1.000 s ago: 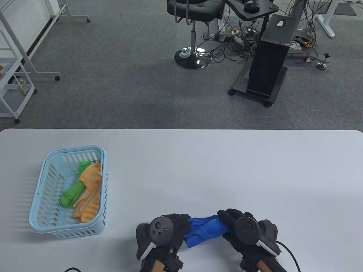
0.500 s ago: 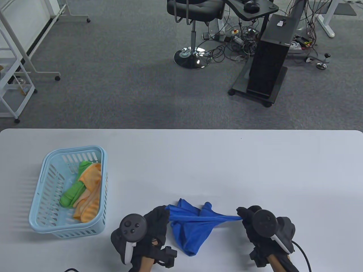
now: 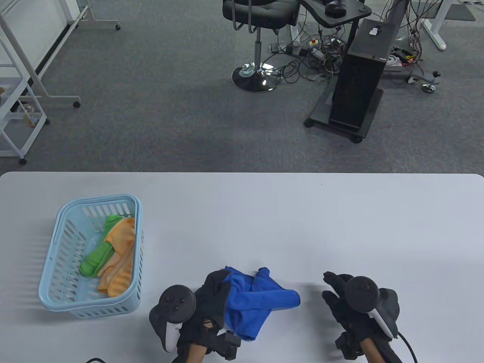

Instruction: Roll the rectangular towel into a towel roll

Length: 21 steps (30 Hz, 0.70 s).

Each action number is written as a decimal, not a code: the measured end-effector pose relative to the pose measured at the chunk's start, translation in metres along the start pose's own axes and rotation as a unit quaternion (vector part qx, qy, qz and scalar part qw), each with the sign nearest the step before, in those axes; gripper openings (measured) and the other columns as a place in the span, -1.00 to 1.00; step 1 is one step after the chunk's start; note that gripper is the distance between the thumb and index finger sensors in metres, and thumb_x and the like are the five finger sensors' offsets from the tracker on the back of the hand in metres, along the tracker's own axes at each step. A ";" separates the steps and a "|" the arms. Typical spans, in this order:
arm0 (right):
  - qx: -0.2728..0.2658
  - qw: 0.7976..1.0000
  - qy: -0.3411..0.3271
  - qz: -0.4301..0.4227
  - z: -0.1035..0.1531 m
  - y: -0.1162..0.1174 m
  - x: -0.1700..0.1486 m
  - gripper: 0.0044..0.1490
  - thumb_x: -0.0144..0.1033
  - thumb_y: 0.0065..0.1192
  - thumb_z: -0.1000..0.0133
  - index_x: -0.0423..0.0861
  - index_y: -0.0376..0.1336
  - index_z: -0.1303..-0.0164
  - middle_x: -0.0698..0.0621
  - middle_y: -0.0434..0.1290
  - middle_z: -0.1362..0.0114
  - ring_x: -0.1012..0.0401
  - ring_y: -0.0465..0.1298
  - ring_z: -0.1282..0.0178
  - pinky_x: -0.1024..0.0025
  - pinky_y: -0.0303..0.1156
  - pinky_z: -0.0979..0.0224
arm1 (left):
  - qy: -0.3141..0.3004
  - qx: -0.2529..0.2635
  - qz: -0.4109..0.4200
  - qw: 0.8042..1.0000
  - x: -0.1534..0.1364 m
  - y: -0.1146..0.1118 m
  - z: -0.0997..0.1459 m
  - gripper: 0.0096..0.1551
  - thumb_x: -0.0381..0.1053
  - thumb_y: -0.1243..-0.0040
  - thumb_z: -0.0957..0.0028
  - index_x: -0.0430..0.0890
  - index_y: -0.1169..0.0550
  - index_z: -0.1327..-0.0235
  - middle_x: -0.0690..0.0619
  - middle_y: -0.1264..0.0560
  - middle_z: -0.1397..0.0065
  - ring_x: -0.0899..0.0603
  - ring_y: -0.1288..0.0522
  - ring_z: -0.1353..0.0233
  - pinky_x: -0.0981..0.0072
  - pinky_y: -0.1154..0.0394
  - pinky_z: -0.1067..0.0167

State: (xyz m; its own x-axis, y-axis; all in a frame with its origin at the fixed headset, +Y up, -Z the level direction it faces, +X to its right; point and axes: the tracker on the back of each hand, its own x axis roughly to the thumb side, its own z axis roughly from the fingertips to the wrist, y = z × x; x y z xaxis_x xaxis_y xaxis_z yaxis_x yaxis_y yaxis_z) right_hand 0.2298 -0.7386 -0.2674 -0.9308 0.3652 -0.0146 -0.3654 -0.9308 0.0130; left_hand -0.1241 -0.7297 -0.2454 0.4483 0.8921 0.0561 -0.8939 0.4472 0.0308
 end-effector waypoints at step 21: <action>-0.093 0.984 0.078 -0.134 0.009 -0.054 -0.045 -0.12 0.09 0.21 0.20 -0.02 0.30 -0.35 -0.09 0.33 -0.41 0.02 0.48 -0.34 -0.21 0.22 -0.46 | -0.084 -0.096 -0.069 0.989 0.086 -0.004 -0.044 -0.50 0.10 -0.28 0.06 -0.09 -0.72 -0.04 -0.25 -0.65 -0.34 -0.43 -0.50 -0.41 -0.39 -0.36 -0.23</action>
State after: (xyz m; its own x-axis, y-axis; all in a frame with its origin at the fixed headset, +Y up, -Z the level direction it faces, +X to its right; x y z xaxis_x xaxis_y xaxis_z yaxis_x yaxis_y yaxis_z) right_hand 0.2912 -0.7046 -0.2588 -0.7836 0.6039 -0.1459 -0.5756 -0.7941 -0.1953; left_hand -0.0816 -0.6517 -0.2850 0.5461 0.8053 0.2308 -0.8003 0.5830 -0.1402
